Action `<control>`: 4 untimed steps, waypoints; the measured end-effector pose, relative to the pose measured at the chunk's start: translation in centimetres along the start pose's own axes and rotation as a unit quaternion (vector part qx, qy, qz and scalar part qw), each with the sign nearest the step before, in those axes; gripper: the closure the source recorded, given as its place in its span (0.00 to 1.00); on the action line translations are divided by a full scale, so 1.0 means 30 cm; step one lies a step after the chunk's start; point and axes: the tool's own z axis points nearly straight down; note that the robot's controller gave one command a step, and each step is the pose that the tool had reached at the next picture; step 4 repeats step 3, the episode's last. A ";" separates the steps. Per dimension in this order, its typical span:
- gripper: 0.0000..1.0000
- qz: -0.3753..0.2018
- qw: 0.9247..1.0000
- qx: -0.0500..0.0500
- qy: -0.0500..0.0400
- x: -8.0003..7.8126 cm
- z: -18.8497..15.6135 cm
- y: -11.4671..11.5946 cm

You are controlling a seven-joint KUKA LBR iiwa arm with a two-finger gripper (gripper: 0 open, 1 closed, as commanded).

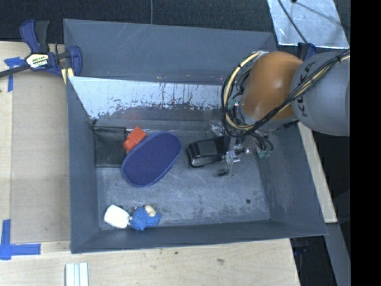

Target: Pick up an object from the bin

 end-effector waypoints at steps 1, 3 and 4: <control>0.00 0.000 1.000 0.000 -0.001 -0.002 -0.002 -0.002; 1.00 0.001 1.000 0.001 -0.002 -0.005 -0.384 -0.005; 1.00 0.001 1.000 0.001 -0.002 -0.005 -0.384 -0.005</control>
Offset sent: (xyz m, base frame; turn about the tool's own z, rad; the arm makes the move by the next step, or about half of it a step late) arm 0.0000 0.0000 0.0000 0.0000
